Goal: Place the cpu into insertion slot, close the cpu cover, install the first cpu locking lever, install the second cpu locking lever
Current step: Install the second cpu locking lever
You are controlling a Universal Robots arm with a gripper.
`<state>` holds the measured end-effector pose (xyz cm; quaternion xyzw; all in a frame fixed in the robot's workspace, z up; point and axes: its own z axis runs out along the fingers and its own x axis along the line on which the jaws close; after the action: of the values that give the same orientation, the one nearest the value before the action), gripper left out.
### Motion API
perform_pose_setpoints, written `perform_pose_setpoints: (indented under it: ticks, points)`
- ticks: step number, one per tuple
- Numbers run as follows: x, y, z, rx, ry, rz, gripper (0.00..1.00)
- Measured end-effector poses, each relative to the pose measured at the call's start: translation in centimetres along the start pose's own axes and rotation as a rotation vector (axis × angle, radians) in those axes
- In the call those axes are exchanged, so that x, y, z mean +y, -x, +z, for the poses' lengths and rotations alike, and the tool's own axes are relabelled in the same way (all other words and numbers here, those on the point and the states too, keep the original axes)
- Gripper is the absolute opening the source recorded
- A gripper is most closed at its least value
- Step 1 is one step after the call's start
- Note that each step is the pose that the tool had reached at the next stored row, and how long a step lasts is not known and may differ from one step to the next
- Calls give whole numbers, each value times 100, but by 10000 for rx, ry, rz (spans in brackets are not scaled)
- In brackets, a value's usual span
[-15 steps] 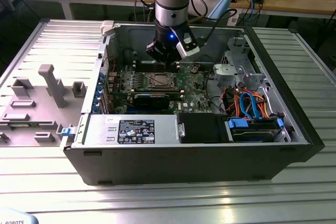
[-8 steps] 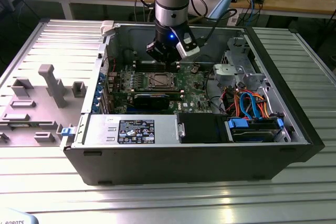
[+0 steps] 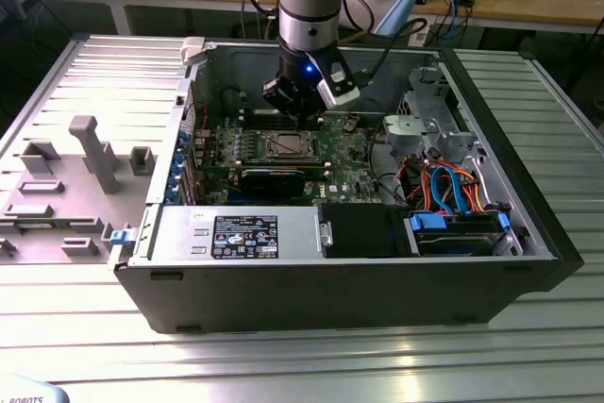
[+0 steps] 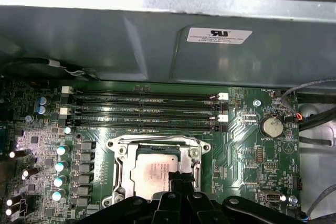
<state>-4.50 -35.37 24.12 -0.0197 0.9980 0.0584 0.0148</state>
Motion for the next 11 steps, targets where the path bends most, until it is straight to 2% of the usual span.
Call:
perform_pose_setpoints:
  ticks: [5,9,11]
  points:
    - [0,1,-27,1,-1,0,11]
    - [11,4,-120,1,-1,0,11]
    - [14,5,-141,1,-1,0,11]
